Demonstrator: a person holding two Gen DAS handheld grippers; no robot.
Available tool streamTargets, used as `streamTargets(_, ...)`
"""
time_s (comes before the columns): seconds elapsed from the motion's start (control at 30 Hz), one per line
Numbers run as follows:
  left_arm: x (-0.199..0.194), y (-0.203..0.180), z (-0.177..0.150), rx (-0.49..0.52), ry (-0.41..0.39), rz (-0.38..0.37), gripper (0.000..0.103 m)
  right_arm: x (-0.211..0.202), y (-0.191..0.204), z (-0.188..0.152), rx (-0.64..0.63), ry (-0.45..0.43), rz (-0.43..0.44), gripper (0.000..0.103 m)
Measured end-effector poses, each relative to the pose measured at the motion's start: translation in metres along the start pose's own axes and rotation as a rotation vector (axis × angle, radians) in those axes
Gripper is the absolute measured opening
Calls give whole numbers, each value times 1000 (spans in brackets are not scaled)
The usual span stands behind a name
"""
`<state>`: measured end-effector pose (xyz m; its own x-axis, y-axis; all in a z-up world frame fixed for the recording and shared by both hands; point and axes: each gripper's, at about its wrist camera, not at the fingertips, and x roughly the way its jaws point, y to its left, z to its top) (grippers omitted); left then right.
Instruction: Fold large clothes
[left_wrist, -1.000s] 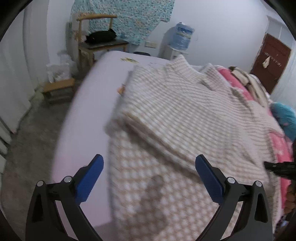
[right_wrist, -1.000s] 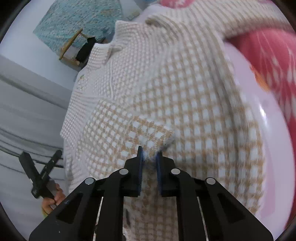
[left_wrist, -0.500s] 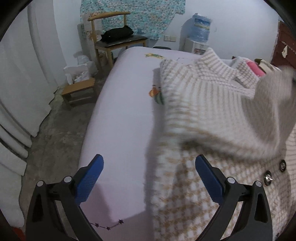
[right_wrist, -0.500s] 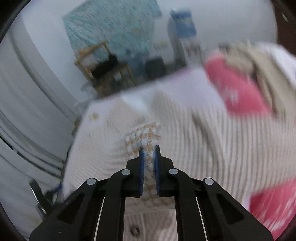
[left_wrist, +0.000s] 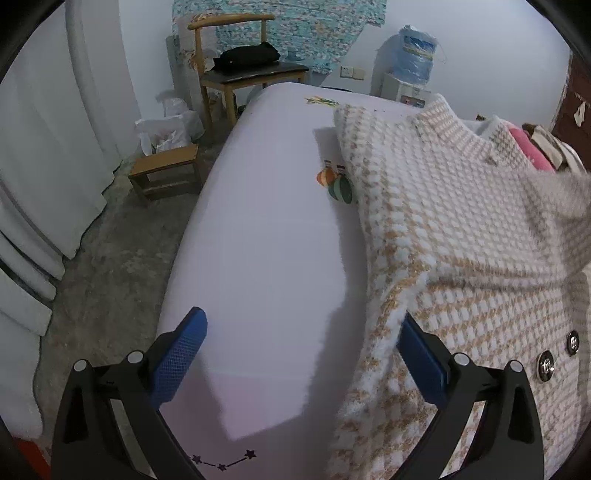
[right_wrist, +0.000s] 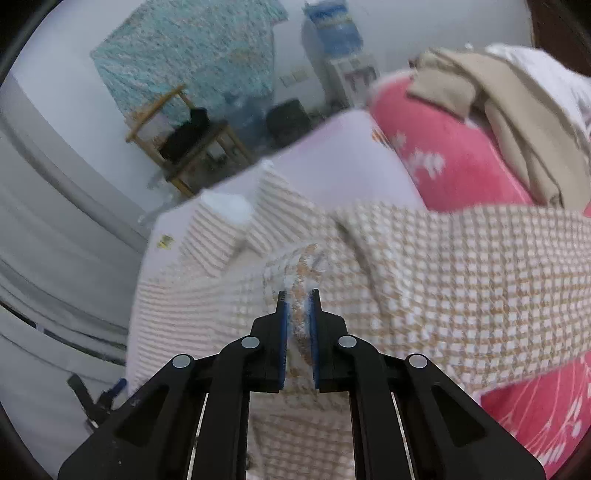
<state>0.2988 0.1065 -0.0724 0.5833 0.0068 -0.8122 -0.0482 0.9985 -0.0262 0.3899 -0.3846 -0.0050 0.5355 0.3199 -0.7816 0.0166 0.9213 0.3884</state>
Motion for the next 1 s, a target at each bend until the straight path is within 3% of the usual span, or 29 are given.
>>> streamTargets(0.13, -2, 7, 0, -24, -7, -12, 98, 31, -28, -1, 17, 82, -122, 26)
streamTargets(0.2, -3, 8, -1, -18, -12, -11, 98, 36, -38, -9, 8, 84, -183, 39)
streamTargets(0.27, -6, 7, -1, -8, -21, -10, 98, 33, -40, -15, -7, 69, -183, 44)
streamTargets(0.63, -6, 14, -4, -49, -24, -4, 99, 32, -12, -40, -172, 14, -273, 44)
streamTargets(0.87, -8, -16, 10, 94, -63, 35, 99, 32, 1, -49, -208, -7, -274, 44)
streamTargets(1.0, -1, -3, 19, 33, -58, 16, 99, 32, -4, -53, -192, -5, -280, 43)
